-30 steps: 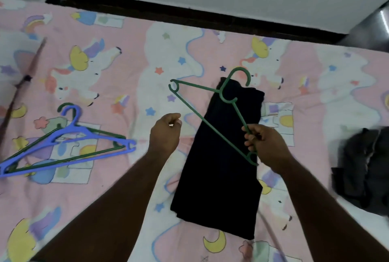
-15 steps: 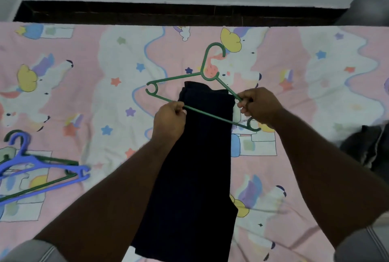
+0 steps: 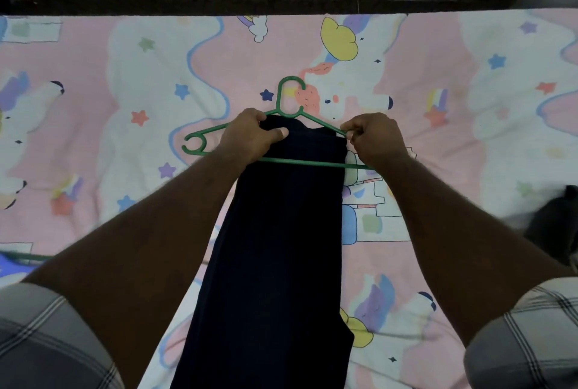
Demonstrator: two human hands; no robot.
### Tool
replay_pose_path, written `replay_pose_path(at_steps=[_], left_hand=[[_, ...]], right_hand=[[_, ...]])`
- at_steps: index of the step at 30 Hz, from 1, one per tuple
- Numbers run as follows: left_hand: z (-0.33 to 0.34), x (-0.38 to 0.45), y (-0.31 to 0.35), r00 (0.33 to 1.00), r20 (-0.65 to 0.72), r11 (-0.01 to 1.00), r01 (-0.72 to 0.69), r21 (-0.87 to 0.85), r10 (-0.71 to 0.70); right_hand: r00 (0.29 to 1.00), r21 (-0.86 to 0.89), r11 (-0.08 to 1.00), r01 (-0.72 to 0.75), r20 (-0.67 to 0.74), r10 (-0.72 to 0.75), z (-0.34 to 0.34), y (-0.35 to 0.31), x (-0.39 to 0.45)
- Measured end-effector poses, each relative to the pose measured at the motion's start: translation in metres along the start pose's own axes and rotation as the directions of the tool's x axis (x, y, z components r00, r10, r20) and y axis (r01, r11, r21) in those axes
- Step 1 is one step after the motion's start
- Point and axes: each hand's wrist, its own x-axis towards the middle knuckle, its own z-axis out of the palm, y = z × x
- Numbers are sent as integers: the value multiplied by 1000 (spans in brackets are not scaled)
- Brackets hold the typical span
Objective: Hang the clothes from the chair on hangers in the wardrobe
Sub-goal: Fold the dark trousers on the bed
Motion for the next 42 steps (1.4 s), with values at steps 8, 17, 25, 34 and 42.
replay_pose_path(at_steps=[8, 17, 25, 34, 42], left_hand=[[0, 16, -9, 997, 71, 962, 54, -269, -36], [-18, 16, -17, 982, 187, 789, 141, -599, -34], [-24, 10, -9, 953, 282, 737, 268, -620, -109], [-21, 13, 0, 956, 275, 740, 258, -621, -102], [-21, 20, -16, 942, 311, 703, 307, -642, -127]], right_hand=[[999, -28, 999, -23, -41, 22, 16, 9, 10], [981, 259, 962, -85, -146, 126, -1, 2, -2], [974, 354, 911, -210, 154, 165, -15, -8, 3], [1000, 132, 991, -2, -11, 4, 4, -5, 5], [912, 798, 477, -367, 208, 353, 11, 5, 8]])
